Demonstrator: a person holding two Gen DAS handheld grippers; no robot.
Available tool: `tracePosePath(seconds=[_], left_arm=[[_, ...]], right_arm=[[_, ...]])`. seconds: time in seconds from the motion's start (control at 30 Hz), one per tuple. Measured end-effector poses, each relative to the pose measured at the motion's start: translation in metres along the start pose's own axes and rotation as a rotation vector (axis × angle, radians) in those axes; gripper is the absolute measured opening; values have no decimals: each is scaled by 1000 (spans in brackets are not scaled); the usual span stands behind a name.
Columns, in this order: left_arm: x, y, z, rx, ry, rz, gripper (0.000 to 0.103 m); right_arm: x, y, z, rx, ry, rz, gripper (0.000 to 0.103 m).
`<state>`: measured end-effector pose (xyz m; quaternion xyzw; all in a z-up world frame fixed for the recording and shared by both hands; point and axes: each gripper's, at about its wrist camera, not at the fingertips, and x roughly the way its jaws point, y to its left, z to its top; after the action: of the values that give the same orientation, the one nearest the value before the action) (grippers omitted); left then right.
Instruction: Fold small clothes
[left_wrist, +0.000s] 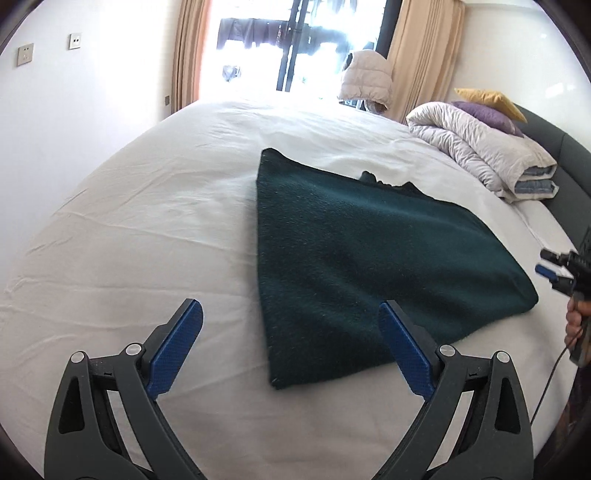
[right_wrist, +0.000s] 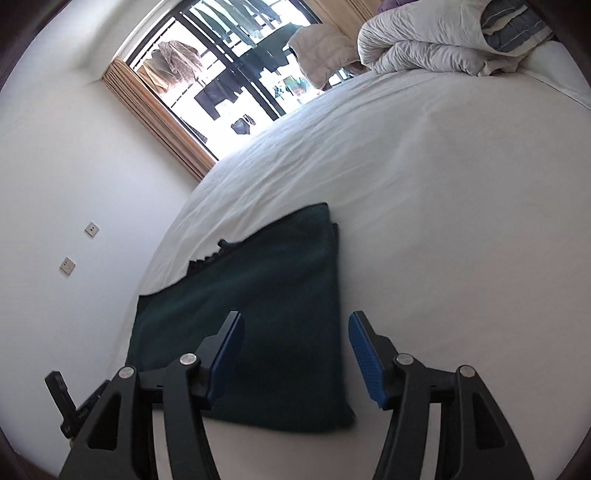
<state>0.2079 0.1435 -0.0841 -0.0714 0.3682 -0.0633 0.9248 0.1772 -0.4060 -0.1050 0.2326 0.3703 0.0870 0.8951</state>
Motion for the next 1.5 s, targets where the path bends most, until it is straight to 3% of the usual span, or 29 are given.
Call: tracePosePath(seconds=[0.07, 0.2, 0.37, 0.47, 0.53, 0.63, 0.67, 0.9, 1.07, 1.27, 1.33, 1.4, 1.47, 1.5], left_arm=[[0, 5, 0, -2, 17, -17, 98], [12, 3, -8, 38, 75, 22, 96], [27, 8, -18, 16, 125, 40, 95], [30, 11, -18, 13, 129, 50, 66], [33, 13, -15, 1, 137, 31, 39], [35, 4, -15, 47, 146, 17, 19], [35, 0, -15, 59, 148, 16, 17], [40, 4, -12, 60, 160, 1, 12], [48, 14, -10, 39, 166, -7, 10], [58, 12, -3, 98, 165, 28, 10], [58, 10, -4, 97, 160, 31, 10], [52, 14, -4, 74, 155, 8, 13], [41, 20, -4, 43, 153, -17, 16], [32, 21, -5, 50, 143, 3, 23]], right_arm=[[-1, -10, -13, 10, 40, 0, 62], [11, -7, -26, -20, 90, 37, 56], [30, 0, -29, -58, 123, -28, 19], [29, 1, -31, -60, 108, -36, 16], [28, 2, -32, -61, 99, -42, 15], [27, 6, -31, -75, 90, -63, 13], [27, 8, -31, -80, 89, -73, 12], [29, 5, -27, -78, 106, -133, 9], [31, -13, -25, -1, 89, -128, 7], [29, -16, -25, 3, 83, -150, 7], [29, -20, -25, 25, 93, -117, 8], [18, -20, -24, 38, 90, -114, 17], [1, -8, -24, -17, 51, -193, 34], [-8, -2, -24, -51, 26, -242, 35]])
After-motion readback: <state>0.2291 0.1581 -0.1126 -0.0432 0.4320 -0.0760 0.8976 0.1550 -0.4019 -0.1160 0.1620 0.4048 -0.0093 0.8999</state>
